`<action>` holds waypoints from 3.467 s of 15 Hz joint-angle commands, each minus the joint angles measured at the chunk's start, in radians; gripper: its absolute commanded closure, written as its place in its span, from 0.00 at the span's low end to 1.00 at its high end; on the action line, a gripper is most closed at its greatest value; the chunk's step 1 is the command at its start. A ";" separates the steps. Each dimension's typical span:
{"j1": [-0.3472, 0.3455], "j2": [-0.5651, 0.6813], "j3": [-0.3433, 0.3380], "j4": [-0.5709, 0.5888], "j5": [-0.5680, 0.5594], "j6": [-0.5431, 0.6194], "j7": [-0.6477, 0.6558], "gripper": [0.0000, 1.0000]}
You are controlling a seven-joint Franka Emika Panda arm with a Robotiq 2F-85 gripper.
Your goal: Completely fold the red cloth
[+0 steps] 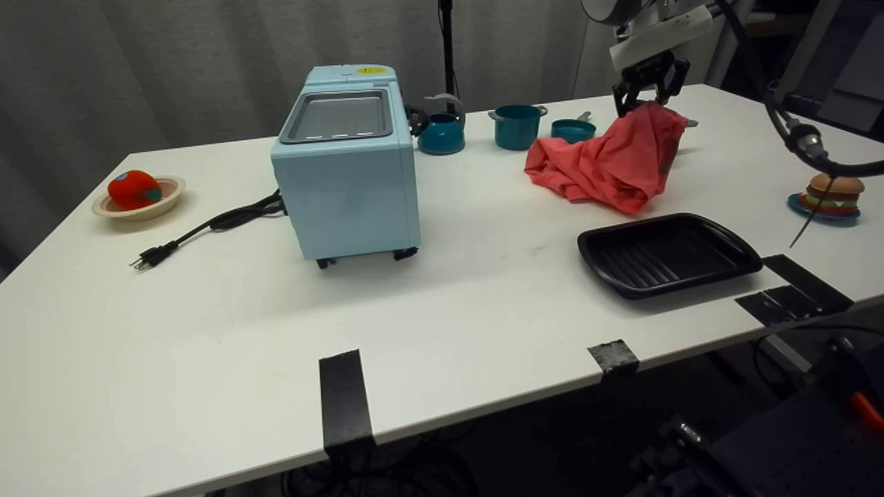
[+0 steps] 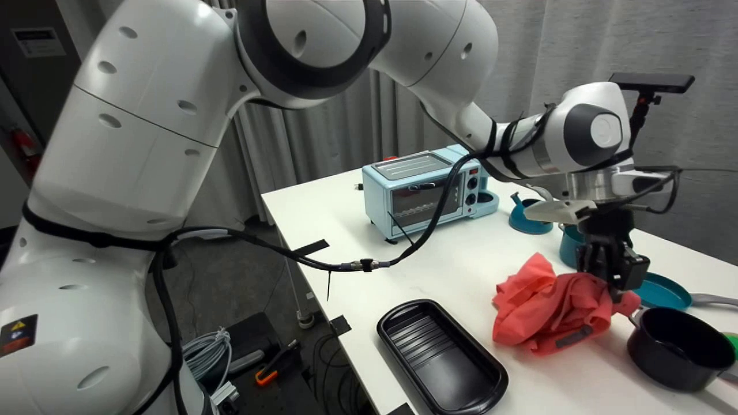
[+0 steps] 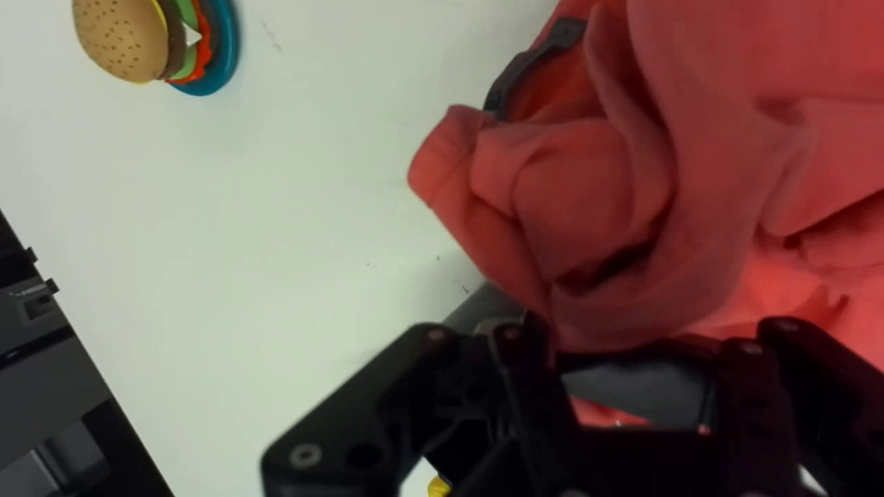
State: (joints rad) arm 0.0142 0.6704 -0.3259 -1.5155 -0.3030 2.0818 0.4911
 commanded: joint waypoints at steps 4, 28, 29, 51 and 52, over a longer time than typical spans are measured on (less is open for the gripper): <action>0.083 -0.010 0.069 0.078 -0.100 -0.108 -0.029 1.00; 0.133 0.124 0.132 0.081 -0.031 0.092 -0.044 0.29; 0.132 0.099 0.123 0.073 -0.039 0.084 -0.051 0.22; -0.015 -0.174 0.110 -0.020 -0.066 0.055 -0.203 0.00; -0.015 -0.174 0.112 -0.021 -0.065 0.055 -0.203 0.00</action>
State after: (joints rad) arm 0.0098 0.4974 -0.2268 -1.5393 -0.3625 2.1416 0.2859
